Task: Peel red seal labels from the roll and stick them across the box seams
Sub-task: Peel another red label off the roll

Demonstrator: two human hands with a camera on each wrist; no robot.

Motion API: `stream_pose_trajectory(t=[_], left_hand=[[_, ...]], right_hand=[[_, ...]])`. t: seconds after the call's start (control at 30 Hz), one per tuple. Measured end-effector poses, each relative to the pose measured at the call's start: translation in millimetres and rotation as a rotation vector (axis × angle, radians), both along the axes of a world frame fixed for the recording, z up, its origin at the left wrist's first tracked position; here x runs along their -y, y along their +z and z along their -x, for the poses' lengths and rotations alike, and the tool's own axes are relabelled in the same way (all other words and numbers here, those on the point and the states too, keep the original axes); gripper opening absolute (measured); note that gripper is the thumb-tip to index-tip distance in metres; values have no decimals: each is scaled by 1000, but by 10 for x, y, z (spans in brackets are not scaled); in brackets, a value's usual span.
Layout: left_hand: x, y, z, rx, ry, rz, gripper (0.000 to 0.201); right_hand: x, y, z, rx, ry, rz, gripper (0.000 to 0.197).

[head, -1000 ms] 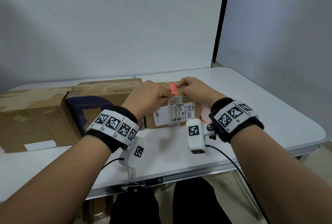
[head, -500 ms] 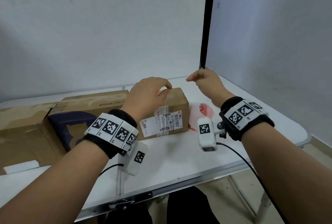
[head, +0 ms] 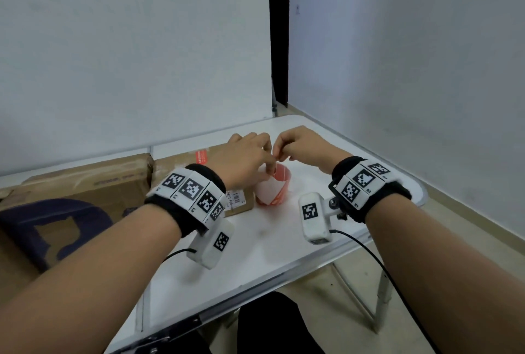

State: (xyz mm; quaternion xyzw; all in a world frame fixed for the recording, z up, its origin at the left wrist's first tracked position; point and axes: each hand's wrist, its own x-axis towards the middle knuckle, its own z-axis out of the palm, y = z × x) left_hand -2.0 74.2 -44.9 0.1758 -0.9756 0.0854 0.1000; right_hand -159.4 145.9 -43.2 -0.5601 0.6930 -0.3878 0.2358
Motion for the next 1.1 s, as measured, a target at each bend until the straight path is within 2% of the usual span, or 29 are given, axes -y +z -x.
stream_pose_trajectory(t=[0.13,0.27,0.37,0.5,0.6,0.67,0.83,0.9,1.1], left_hand=[[44,39,52,-66,34,-5,19],[109,121,88,-138,82,5,20],[139,168,99,-181,93,20,19],[140,222,125,-256,113,10,20],[129,213,127,-342,135,-51,28],[112,196,116,-406,151,-93,26],[33,88,105,-431,185,-241,19],[-1,32,104,-433,186,-296,17],[-19,-101,131,-412,204,-219,21]], right_hand=[[-58,50,37,-40,98,-121,14],[-44,23,117,-115,88,-169,21],[-19,-4,154,-130,28,-91,21],[-9,12,118,-6,16,-26,19],[-13,17,104,150,-29,-4,31],[-15,11,103,244,-49,1,34],[-9,-39,64,419,-94,23,14],[-3,-55,37,460,-103,28,12],[-14,-69,-20,538,-136,17,13]])
